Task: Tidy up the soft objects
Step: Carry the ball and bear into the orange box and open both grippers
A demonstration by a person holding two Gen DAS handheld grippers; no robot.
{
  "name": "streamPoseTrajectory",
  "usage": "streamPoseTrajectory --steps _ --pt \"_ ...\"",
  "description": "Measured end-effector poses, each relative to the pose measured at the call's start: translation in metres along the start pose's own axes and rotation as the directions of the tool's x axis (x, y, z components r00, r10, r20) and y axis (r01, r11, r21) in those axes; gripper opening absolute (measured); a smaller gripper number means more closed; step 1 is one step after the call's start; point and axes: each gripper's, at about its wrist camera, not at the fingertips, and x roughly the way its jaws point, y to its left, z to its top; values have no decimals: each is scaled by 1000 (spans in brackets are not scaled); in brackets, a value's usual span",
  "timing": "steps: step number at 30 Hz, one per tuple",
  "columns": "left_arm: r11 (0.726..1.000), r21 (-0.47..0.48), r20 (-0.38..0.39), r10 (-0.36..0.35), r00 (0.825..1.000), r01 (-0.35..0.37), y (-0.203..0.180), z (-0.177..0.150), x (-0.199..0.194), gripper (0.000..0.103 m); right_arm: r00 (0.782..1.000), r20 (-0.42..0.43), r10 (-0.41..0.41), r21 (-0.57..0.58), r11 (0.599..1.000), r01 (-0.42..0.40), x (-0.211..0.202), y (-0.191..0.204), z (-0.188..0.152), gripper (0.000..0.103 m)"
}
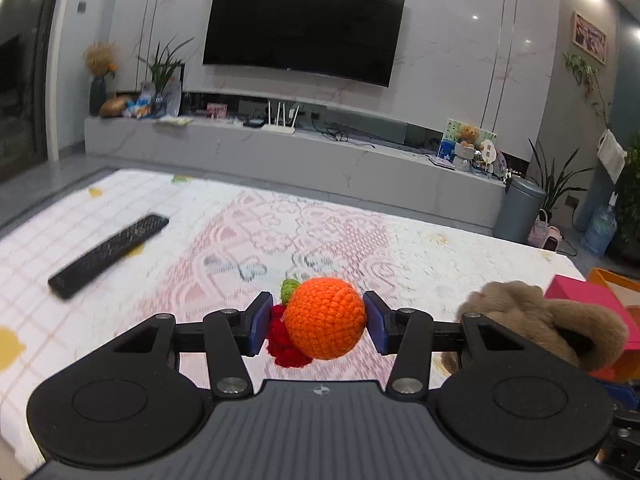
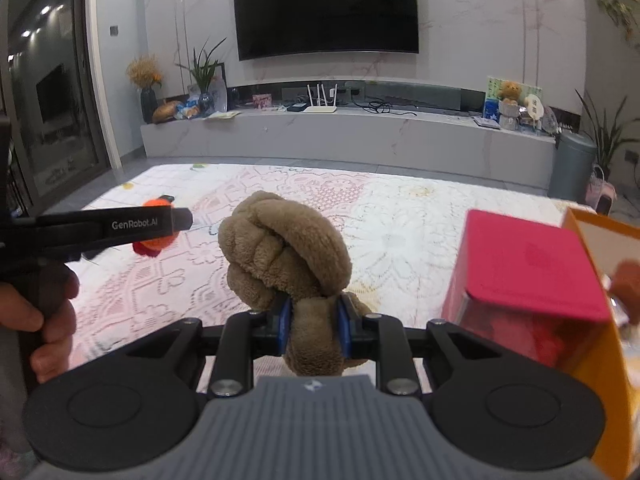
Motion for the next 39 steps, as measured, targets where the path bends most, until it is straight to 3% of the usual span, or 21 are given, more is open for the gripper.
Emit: streamPoseTrajectory --steps 9,22,30,39 --pt "992 76 23 -103 994 101 -33 -17 -43 56 999 7 -35 96 995 35 -59 -27 -17 23" --pt "953 144 21 -272 962 267 -108 -26 -89 56 989 90 -115 193 977 96 -139 -67 -16 23" --pt "885 229 14 -420 907 406 -175 -9 -103 56 966 146 -215 209 961 183 -179 -110 -5 22" --pt "784 365 -73 -514 855 502 -254 3 -88 56 955 110 -277 230 941 247 -201 -187 7 23"
